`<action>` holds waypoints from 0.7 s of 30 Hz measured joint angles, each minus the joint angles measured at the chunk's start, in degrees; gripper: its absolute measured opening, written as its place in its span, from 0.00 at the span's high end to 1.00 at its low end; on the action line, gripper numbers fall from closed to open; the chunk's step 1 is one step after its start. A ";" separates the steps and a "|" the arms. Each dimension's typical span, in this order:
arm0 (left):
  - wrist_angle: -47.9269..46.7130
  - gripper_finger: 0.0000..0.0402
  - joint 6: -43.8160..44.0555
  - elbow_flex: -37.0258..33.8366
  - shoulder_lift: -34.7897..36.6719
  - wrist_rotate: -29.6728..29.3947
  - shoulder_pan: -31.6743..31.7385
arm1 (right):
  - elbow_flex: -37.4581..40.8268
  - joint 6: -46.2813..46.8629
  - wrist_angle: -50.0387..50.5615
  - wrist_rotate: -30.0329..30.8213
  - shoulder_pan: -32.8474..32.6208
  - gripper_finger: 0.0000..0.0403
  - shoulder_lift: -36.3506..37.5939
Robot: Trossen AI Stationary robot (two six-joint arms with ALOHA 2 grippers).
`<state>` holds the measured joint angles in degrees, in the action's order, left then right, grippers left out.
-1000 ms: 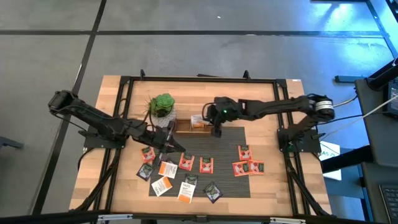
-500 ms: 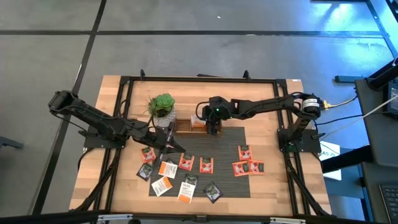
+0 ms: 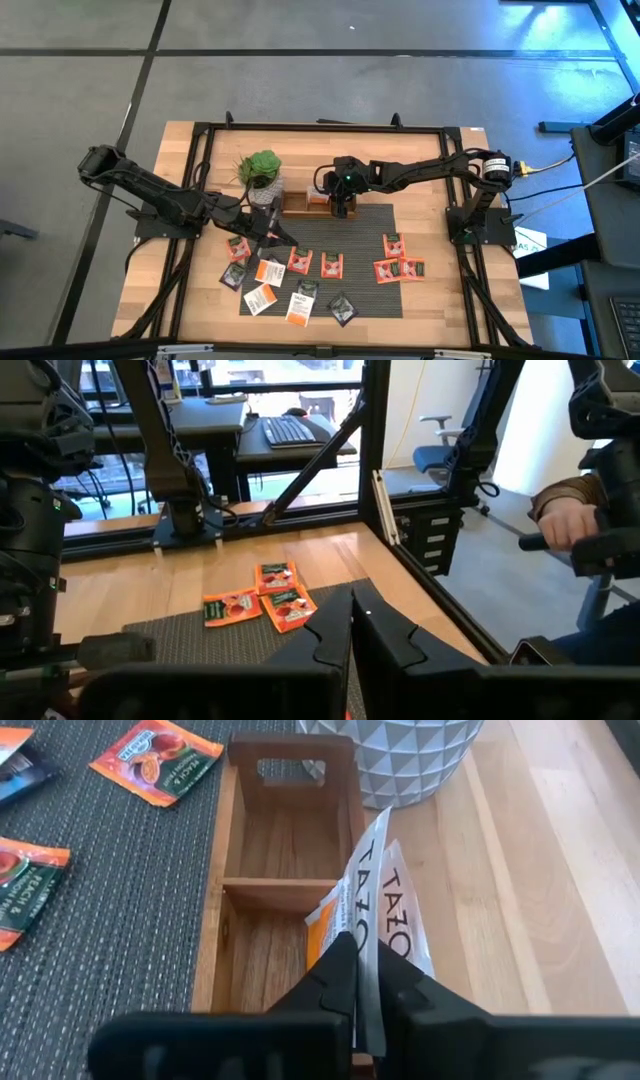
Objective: Pick & Place Tea
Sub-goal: Put the white tea bag into the middle slot of the wooden organizer, then put the orange tea bag into the left slot of the wooden organizer
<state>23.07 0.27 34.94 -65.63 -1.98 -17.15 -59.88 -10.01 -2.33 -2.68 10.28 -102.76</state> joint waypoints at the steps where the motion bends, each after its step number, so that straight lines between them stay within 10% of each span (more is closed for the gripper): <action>1: -0.04 0.97 0.00 0.00 0.00 0.00 0.00 | 0.00 -0.16 0.00 0.02 0.00 0.93 0.00; 21: -1.08 0.98 0.44 0.02 -0.12 0.17 -0.87 | -0.04 -0.76 -1.58 7.14 -2.39 0.71 5.25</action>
<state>21.99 0.71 34.96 -65.75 -1.80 -18.02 -59.92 -10.77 -3.91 4.46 7.90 -97.51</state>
